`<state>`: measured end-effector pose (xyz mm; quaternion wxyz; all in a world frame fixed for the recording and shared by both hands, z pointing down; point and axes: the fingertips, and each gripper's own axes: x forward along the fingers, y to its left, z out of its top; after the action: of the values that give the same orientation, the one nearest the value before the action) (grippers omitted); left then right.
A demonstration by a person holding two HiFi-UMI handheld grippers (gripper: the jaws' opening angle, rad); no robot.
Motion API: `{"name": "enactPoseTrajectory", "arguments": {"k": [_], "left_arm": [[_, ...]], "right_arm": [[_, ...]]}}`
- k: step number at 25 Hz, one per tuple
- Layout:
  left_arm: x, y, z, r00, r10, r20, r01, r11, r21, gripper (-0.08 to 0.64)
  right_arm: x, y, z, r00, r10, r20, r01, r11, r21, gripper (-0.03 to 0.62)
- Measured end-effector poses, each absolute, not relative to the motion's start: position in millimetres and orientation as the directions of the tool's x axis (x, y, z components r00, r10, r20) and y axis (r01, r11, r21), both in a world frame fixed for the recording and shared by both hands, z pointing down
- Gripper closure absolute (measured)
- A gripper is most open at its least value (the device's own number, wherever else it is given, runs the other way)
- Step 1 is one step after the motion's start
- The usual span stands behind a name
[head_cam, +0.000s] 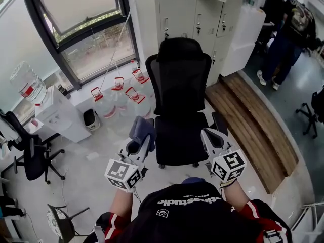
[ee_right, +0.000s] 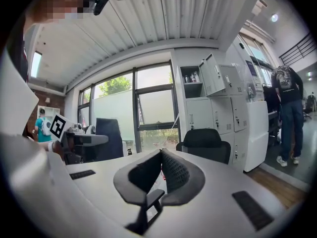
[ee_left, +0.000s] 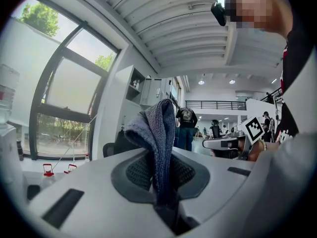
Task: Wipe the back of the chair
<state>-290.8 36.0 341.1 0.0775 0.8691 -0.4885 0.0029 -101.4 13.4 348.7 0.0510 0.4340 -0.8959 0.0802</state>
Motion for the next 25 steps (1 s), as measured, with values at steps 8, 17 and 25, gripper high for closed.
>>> {"name": "enactPoseTrajectory", "arguments": {"k": [8,17,25], "left_arm": [[-297.4,-6.0,351.9,0.501,-0.859,0.102,-0.862,-0.484,0.153,0.503],[-296.7,-101.1,364.0,0.448,-0.884,0.134,-0.89,-0.426,0.163,0.503],[-277.2,-213.6,385.8,0.409,-0.896,0.173,-0.911,-0.389,0.139,0.503]], "right_arm": [[-101.6,-33.7,355.0,-0.625,-0.761,0.173,-0.78,0.615,-0.112,0.595],[-99.5,-135.3,360.1,-0.667,-0.728,0.157,-0.745,0.653,-0.134,0.595],[-75.2,-237.3,379.8,-0.684,-0.713,0.156,-0.73,0.667,-0.149,0.595]]}}
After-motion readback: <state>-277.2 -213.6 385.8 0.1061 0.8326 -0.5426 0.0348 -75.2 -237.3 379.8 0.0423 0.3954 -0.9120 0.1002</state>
